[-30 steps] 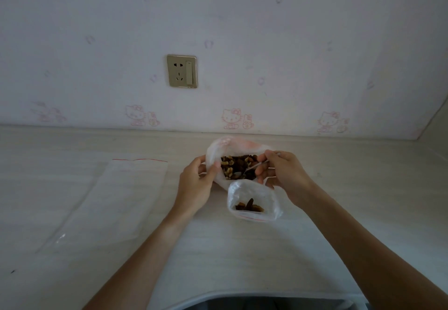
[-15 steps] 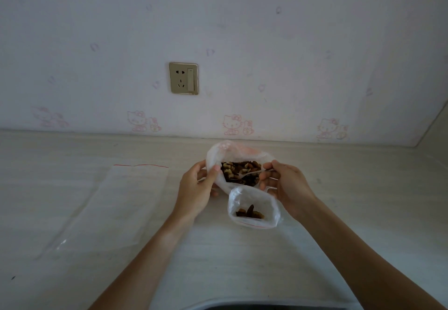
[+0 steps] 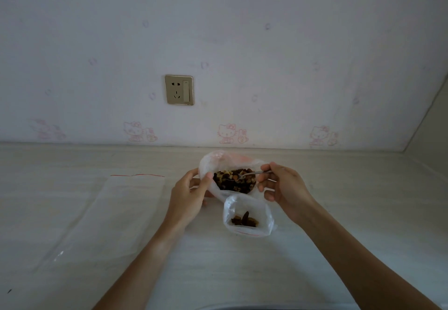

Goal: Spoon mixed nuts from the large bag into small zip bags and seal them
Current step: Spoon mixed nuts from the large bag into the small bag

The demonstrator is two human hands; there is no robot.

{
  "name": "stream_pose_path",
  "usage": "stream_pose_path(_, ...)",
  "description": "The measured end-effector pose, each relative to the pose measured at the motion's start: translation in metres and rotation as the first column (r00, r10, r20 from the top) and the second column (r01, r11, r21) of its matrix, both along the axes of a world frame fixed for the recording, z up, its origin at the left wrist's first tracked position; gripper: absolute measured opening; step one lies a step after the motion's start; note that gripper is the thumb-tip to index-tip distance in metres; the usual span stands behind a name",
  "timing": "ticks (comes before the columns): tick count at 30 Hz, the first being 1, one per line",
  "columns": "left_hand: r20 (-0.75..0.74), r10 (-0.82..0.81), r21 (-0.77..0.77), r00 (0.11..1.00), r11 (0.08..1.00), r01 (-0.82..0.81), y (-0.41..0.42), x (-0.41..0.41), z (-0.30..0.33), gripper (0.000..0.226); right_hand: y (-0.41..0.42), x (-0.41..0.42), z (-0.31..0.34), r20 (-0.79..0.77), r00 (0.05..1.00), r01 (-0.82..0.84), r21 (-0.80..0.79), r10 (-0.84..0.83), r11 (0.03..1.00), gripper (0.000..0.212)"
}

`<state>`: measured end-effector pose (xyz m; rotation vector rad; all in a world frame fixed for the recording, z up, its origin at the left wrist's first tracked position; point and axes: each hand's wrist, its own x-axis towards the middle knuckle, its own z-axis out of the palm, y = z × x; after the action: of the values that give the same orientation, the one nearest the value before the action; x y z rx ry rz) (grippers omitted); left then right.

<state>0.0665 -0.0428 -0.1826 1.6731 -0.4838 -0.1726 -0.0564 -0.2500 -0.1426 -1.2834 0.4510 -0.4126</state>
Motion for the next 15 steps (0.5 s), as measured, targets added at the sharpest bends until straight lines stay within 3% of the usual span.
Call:
stream_pose_path(5, 0.185, 0.114, 0.241, 0.976, 0.958, -0.157, 0.010, 0.002, 0.007, 0.059, -0.005, -0.020, 0.020, 0.102, 0.994, -0.026, 0.005, 0.026, 1.000, 0.028)
stream_pose_path(9, 0.238, 0.225, 0.197, 0.945, 0.941, -0.274, 0.017, -0.001, 0.012, 0.046, -0.008, -0.044, 0.031, 0.156, 0.986, -0.066, -0.003, 0.066, 0.998, 0.028)
stream_pose_path(12, 0.286, 0.172, 0.155, 0.943, 0.962, -0.223, 0.018, -0.015, 0.016, 0.025, -0.009, -0.062, 0.028, 0.162, 0.983, -0.081, -0.010, 0.082, 0.997, 0.030)
stream_pose_path(15, 0.296, 0.007, 0.237, 0.955, 0.968, -0.080, 0.019, -0.034, 0.015, 0.021, -0.006, -0.075, 0.020, 0.142, 0.985, -0.095, -0.007, 0.095, 0.995, 0.032)
